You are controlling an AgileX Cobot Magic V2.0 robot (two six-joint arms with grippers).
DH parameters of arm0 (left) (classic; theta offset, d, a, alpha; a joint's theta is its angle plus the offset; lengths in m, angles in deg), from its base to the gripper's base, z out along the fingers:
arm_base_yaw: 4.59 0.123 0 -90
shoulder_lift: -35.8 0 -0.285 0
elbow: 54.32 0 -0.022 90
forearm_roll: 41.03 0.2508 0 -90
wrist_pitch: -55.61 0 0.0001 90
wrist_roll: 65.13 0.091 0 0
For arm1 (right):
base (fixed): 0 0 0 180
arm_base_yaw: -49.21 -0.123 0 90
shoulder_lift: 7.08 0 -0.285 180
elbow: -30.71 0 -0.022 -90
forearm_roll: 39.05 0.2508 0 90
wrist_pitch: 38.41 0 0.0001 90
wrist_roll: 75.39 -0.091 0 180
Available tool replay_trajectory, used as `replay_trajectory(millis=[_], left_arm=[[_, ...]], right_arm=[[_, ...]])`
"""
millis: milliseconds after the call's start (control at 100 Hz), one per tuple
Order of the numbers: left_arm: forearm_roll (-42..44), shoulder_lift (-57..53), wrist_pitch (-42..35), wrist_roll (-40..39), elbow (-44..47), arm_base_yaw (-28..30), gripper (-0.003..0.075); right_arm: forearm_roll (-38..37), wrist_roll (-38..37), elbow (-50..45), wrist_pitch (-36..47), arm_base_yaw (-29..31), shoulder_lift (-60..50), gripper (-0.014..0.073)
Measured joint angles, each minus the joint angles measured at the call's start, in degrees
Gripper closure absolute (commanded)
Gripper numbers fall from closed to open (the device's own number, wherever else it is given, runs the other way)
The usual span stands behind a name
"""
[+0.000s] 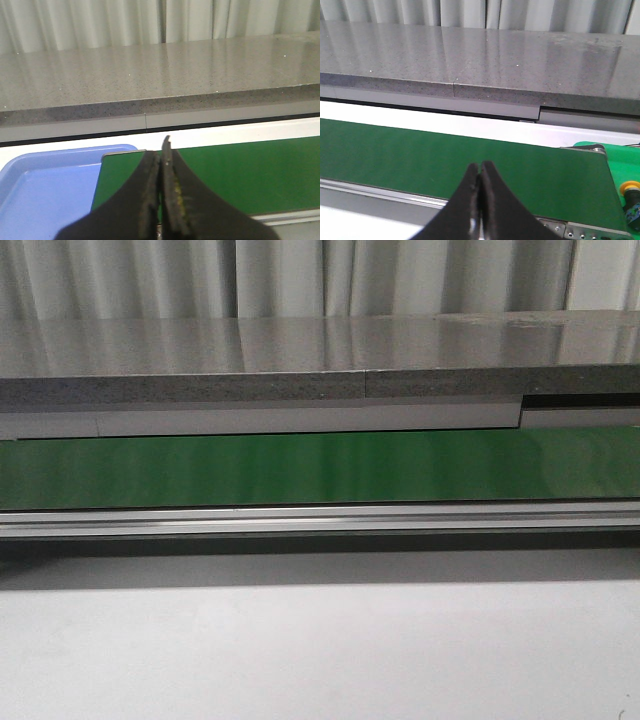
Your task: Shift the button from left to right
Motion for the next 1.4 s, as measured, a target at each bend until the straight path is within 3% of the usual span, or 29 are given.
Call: replay_trajectory(millis=[170, 390, 530, 910, 1399], left_arm=[[0.0, 0.0, 0.0, 0.0, 0.0, 0.0, 0.0741], [0.0, 0.0, 0.0, 0.0, 0.0, 0.0, 0.0741], [0.0, 0.0, 0.0, 0.0, 0.0, 0.0, 0.0741], [0.0, 0.0, 0.0, 0.0, 0.0, 0.0, 0.0741], [0.0, 0.0, 0.0, 0.0, 0.0, 0.0, 0.0741]], right_arm=[[-2.2, -1.6, -0.3, 0.0, 0.0, -0.4, 0.0662], [-14.6, -15.4, -4.9, 3.3, 0.0, -5.4, 0.0662], [-16.9, -19.7, -9.7, 5.8, 0.0, -9.9, 0.0662], [-17.5, -20.6, -22.1, 10.1, 0.0, -16.0, 0.0662], [-17.5, -20.6, -22.8, 11.7, 0.0, -16.0, 0.0662]])
